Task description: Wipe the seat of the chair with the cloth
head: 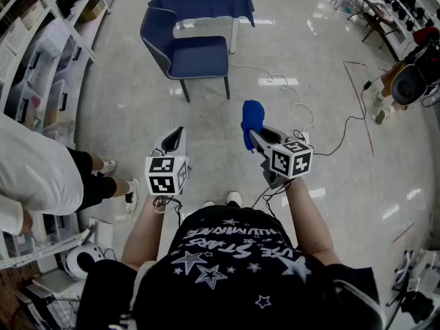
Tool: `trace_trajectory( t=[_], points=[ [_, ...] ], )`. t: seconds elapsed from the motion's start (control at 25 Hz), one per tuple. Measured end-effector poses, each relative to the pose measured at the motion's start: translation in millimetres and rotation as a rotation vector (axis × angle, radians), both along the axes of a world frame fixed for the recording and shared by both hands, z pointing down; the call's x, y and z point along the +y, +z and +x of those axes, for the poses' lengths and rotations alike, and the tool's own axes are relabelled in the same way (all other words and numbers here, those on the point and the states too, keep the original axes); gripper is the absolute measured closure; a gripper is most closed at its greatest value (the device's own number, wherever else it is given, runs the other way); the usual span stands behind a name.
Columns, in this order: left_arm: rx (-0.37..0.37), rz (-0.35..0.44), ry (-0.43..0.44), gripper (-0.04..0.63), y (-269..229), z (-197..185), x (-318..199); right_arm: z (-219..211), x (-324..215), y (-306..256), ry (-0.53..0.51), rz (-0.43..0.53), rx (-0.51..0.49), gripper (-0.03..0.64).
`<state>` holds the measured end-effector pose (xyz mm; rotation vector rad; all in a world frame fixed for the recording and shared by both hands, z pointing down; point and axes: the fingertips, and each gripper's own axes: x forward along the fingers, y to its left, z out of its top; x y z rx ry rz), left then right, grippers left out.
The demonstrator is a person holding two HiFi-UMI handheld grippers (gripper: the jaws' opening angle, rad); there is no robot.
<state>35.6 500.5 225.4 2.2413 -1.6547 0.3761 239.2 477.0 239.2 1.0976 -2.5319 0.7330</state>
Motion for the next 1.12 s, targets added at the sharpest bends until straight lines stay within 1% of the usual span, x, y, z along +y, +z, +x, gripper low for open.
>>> trace_trajectory(
  t=[0.12, 0.4, 0.6, 0.72, 0.88, 1.0, 1.12],
  points=[
    [0.008, -0.013, -0.005, 0.575, 3.1, 2.3, -0.2, 1.4, 1.2, 0.2, -0.008, 0.0, -0.001, 0.522],
    [-0.004, -0.068, -0.017, 0.575, 17.8, 6.8, 14.1, 9.5, 5.9, 11.4, -0.026, -0.015, 0.014, 0.522],
    [-0.013, -0.116, -0.031, 0.575, 33.5, 26.6, 18.2, 37.8, 2.7, 29.0, 0.027, -0.063, 0.001, 0.522],
    [-0.019, -0.114, -0.047, 0.575, 33.2, 36.9, 13.0, 54.5, -5.3, 32.8, 0.035, -0.067, -0.014, 0.522],
    [-0.037, -0.089, -0.088, 0.575, 28.6, 35.1, 6.0, 60.6, -18.2, 37.9, 0.011, -0.064, -0.05, 0.52],
    [-0.015, -0.091, -0.131, 0.575, 26.7, 34.9, 0.9, 64.3, -29.2, 41.6, 0.009, -0.074, -0.057, 0.52],
    [-0.019, -0.094, -0.125, 0.575, 24.9, 37.0, -4.2, 61.7, -35.2, 44.5, -0.012, -0.088, -0.052, 0.52]
  ],
)
